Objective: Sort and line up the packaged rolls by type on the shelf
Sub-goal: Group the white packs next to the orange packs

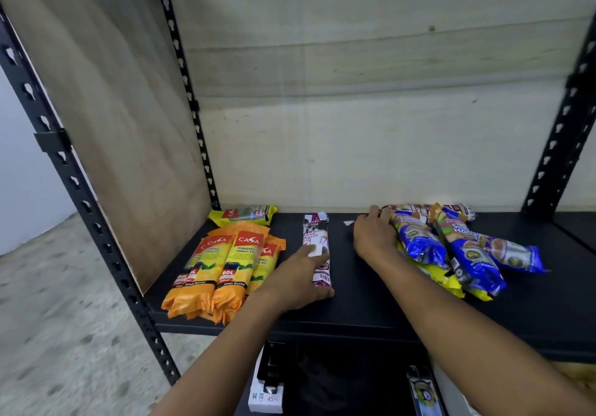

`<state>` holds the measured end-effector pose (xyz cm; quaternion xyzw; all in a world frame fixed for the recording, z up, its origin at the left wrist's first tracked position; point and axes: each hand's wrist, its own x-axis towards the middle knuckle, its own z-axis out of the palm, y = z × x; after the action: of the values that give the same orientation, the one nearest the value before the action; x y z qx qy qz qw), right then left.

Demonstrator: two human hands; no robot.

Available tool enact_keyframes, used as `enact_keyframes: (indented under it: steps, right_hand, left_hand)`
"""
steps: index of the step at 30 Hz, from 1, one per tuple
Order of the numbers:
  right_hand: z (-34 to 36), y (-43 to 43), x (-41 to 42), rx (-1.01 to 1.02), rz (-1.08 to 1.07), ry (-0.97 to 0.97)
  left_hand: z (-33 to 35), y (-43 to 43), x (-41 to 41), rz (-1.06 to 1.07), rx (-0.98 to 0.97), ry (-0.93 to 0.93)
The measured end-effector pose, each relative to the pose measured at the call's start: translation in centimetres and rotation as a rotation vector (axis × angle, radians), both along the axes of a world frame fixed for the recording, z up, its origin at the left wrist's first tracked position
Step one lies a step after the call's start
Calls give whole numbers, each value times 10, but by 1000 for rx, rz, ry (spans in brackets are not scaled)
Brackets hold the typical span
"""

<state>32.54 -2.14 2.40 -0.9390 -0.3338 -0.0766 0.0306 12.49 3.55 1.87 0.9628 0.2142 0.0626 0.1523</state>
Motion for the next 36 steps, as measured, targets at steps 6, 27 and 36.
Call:
enact_keyframes:
  steps: [6, 27, 36]
  right_hand:
    - [-1, -2, 7, 51, 28, -33]
    - [8, -72, -58, 695, 723, -10]
    - [-17, -111, -91, 661, 899, 213]
  left_hand:
    - [-1, -3, 0, 20, 30, -17]
    - [22, -15, -43, 60, 169, 71]
    - [16, -21, -59, 53, 178, 133]
